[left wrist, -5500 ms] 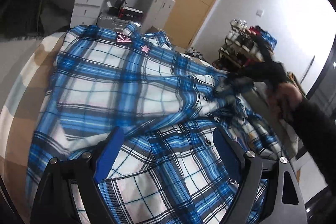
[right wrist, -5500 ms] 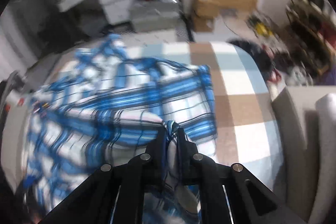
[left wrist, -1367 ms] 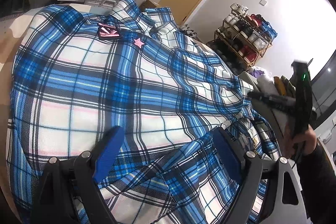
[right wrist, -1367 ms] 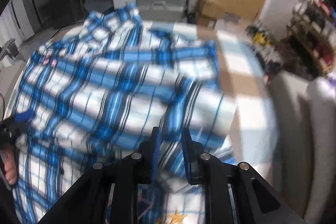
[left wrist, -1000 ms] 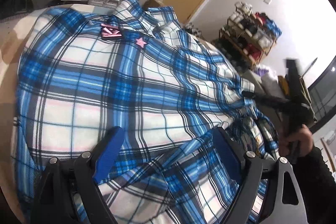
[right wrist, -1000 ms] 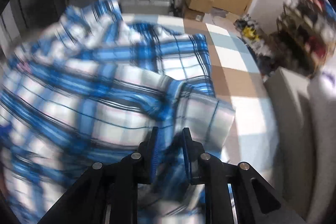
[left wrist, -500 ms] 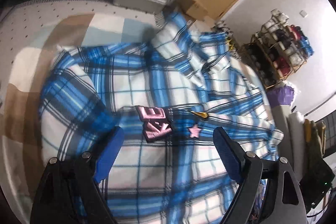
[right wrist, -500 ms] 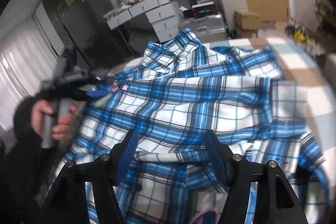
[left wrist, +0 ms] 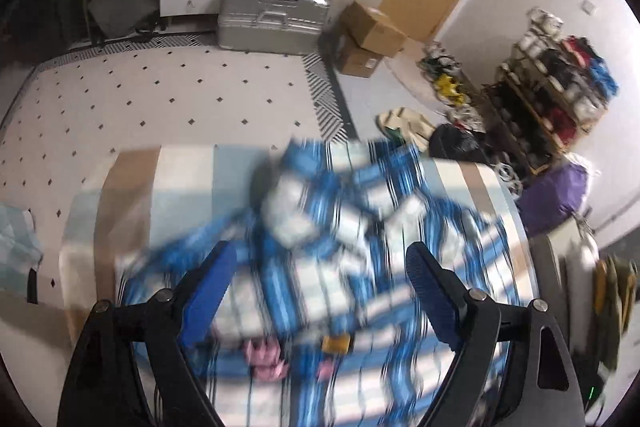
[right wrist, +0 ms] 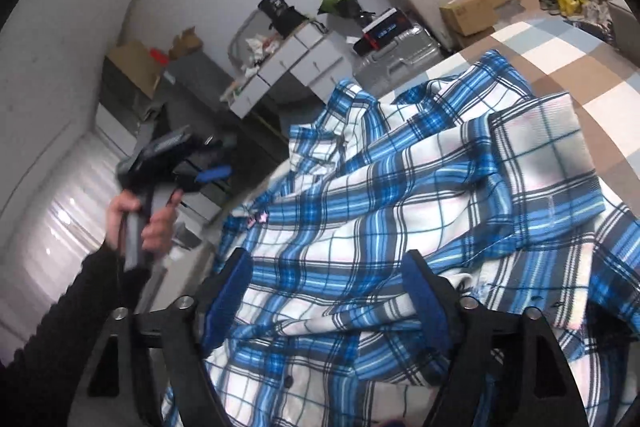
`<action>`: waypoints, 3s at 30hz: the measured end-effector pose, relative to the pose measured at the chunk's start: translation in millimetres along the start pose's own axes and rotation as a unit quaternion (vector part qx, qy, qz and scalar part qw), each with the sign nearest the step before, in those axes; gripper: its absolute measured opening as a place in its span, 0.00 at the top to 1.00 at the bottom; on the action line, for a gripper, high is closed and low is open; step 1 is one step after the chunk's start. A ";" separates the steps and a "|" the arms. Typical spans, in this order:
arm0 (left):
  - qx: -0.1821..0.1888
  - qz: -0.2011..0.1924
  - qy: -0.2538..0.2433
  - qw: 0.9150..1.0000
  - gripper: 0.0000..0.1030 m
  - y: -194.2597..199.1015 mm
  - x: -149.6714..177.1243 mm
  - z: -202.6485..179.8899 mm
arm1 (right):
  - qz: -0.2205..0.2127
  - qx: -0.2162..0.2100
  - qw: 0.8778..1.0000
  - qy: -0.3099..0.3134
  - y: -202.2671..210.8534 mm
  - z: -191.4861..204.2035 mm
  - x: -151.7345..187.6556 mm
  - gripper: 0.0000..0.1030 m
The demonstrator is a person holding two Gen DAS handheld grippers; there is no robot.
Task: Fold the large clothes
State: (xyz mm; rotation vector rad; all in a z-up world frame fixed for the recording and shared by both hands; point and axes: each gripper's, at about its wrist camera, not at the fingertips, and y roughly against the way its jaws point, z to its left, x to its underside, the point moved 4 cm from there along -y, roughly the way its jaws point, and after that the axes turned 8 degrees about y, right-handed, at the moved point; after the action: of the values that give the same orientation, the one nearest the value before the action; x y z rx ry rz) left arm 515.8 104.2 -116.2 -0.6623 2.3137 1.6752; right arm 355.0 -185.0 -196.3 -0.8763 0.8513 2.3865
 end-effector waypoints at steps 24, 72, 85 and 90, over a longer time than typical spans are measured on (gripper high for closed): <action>-0.038 0.050 -0.070 0.996 0.97 -34.5 14.3 -11.4 | 0.022 -0.013 1.000 0.004 -15.4 -3.6 1.3 0.20; 0.069 -0.050 -0.109 0.990 0.97 61.1 214.6 6.7 | 0.152 0.210 0.962 0.089 -13.2 44.1 -5.5 0.92; 0.109 0.025 -0.083 0.990 0.51 75.7 236.5 12.5 | 0.226 0.189 0.950 0.108 12.9 47.1 18.8 0.65; 0.143 -0.026 -0.100 0.984 0.34 118.6 223.7 1.0 | 0.149 0.201 0.958 0.140 34.1 51.8 -46.2 0.31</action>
State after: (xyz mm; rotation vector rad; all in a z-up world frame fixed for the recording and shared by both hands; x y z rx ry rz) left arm 263.6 82.9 -110.2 -0.4680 2.3048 1.2862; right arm 345.6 -182.9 -119.5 -0.9820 1.6163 2.2264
